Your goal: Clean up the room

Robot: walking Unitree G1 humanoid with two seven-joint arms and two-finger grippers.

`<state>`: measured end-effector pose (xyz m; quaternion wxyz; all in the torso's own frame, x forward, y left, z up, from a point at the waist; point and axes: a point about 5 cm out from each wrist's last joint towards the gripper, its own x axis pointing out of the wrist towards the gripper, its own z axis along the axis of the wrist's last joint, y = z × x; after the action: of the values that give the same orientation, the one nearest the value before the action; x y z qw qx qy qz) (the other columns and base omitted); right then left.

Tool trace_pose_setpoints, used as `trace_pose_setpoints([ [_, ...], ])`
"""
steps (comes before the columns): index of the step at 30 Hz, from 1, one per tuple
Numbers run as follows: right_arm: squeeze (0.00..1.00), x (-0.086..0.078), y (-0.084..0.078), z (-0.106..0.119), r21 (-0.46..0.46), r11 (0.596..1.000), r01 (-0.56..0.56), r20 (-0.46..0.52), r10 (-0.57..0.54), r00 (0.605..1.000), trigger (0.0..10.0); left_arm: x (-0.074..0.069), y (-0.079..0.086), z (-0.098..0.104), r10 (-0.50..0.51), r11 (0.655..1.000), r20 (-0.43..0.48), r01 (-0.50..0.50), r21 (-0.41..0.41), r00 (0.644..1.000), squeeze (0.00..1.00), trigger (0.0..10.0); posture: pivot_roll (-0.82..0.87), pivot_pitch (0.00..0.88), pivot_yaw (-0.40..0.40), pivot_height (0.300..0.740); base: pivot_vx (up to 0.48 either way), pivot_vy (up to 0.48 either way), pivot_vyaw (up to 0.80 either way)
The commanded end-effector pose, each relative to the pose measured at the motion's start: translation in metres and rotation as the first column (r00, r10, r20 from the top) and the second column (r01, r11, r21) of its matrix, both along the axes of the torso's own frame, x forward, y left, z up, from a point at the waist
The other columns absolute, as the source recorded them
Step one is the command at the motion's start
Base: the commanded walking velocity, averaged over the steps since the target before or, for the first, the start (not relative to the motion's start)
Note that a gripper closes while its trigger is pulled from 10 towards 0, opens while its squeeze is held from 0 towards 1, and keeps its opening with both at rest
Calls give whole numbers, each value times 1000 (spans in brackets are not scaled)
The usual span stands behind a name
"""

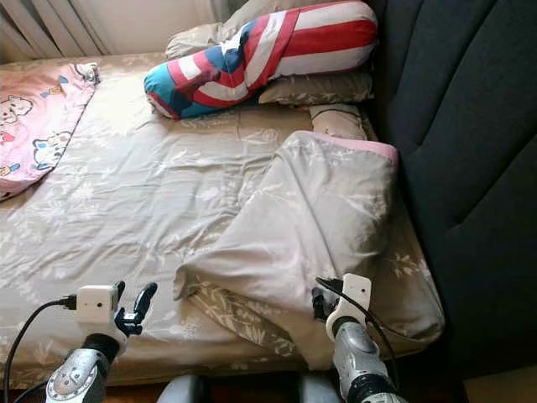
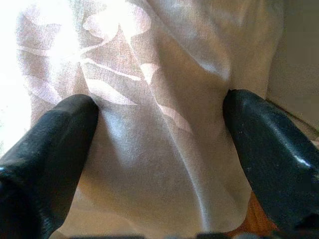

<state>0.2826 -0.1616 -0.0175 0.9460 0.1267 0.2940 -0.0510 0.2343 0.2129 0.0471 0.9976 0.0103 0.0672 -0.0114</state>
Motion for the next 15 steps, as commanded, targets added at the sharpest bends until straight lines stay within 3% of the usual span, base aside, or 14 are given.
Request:
trace_pose_setpoints([
  [1, 0, -10, 7, -11, 7, 1000, -26, -79, 26, 997, 10000, -4, 6, 2, 0, 1000, -7, 0, 17, 1000, 0, 10000, 23, 207, 61, 665, 0, 0, 0],
  [5, 0, -13, 8, -15, 0, 1000, -20, -116, 20, 993, 10000, -9, 10, 5, -12, 999, -11, 13, 30, 1000, 0, 10000, 39, 208, 73, 665, 0, 0, 0],
  [12, 0, -16, 18, -19, 63, 998, -6, -149, 15, 989, 9804, -14, 14, 8, -44, 997, -26, 46, 58, 999, 0, 10000, 61, 214, 94, 665, 0, 0, 0],
  [13, 0, -17, 19, -19, 65, 998, -6, -151, 16, 988, 4314, -15, 14, 9, -45, 997, -28, 47, 59, 999, 0, 10000, 61, 214, 95, 665, 0, 0, 0],
  [14, 0, -17, 21, -19, 71, 997, -8, -150, 19, 988, 235, -15, 14, 9, -46, 997, -29, 47, 60, 999, 0, 10000, 61, 213, 95, 665, 0, 0, 0],
  [15, 0, -17, 22, -19, 74, 997, -9, -150, 20, 989, 235, -15, 14, 9, -46, 997, -31, 48, 60, 998, 0, 10000, 61, 213, 95, 665, 0, 0, 0],
])
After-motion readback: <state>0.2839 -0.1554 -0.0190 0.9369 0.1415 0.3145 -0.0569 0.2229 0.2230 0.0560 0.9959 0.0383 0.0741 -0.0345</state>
